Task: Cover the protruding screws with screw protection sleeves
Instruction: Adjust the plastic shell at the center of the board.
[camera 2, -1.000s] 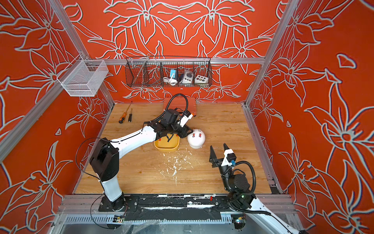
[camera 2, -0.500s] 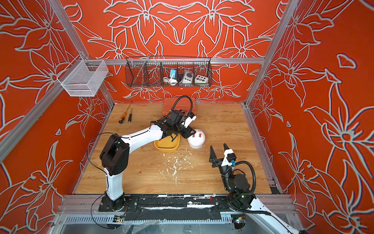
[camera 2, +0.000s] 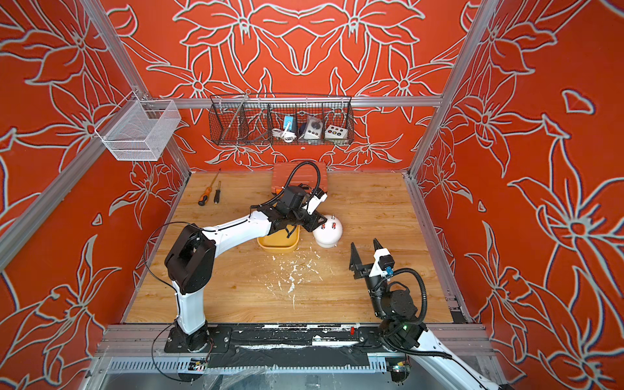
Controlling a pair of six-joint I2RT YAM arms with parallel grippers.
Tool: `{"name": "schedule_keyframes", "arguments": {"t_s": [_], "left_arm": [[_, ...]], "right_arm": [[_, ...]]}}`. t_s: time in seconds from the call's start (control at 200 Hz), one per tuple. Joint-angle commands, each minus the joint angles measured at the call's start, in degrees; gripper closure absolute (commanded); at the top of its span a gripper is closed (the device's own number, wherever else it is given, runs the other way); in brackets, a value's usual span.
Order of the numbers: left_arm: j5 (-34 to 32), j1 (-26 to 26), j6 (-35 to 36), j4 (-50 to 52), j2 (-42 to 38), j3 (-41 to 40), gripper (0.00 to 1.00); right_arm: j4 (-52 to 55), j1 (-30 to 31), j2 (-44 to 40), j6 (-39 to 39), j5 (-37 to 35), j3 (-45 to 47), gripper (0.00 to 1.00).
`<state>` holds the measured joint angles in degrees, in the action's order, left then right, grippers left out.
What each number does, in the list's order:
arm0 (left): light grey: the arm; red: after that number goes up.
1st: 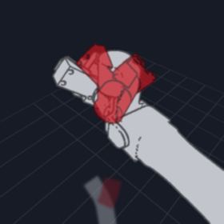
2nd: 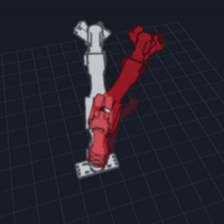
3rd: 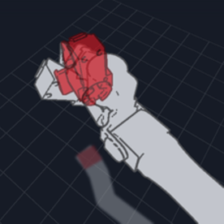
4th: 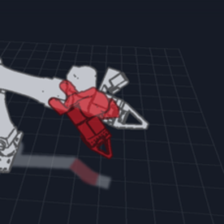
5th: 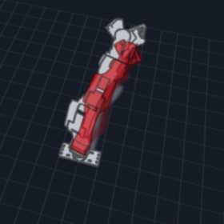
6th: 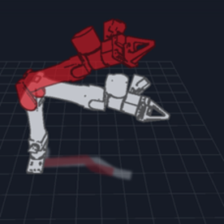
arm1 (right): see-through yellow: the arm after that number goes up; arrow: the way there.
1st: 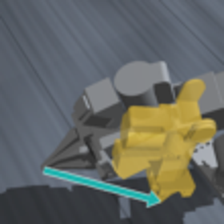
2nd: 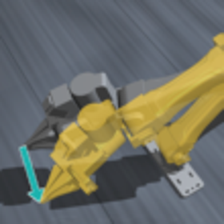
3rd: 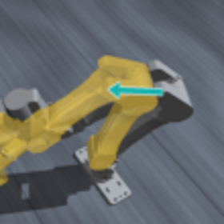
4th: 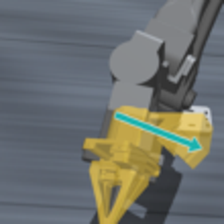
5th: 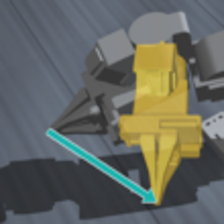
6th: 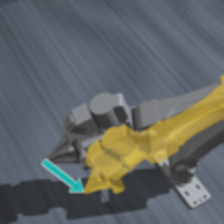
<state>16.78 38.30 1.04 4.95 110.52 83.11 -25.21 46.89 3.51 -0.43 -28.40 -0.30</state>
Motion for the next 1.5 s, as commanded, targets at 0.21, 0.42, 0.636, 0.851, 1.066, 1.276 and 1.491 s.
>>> {"name": "schedule_keyframes", "arguments": {"t_s": [0.21, 0.42, 0.636, 0.851, 1.066, 1.276, 1.491], "left_arm": [[-0.3, 1.6, -2.2, 3.5, -3.0, -3.8, 0.68], [-0.9, 2.6, -4.2, 4.5, -5.4, -4.9, 0.68], [-0.3, 2.8, -6.2, 4.7, -4.8, -3.1, 0.68], [-2.4, 2.8, -6.8, 3.3, -8.9, -3.8, 0.57], [-4.3, 0.1, -7.1, 4.5, -15.0, -5.6, 0.55], [0.4, -2.7, -6.7, 0.3, -21.0, -15.4, 0.55], [4.3, -1.3, -8.2, -3.1, -18.7, -17.8, 0.52]], "right_arm": [[-0.2, -0.3, -0.4, -0.1, 0.7, -0.1, 0.25], [-0.2, -0.5, 0.1, -0.5, 1.0, -0.4, 0.24], [0.8, -1.3, 5.8, -2.6, 3.7, -3.3, 0.23], [9.2, -6.0, 23.8, -10.1, 12.3, -15.1, 0.23], [23.4, -15.8, 35.5, -23.8, 29.7, -25.9, 0.26], [30.0, -20.8, 37.9, -29.6, 39.7, -26.9, 0.25], [28.9, -23.4, 40.1, -29.9, 40.2, -25.6, 0.25]]}}
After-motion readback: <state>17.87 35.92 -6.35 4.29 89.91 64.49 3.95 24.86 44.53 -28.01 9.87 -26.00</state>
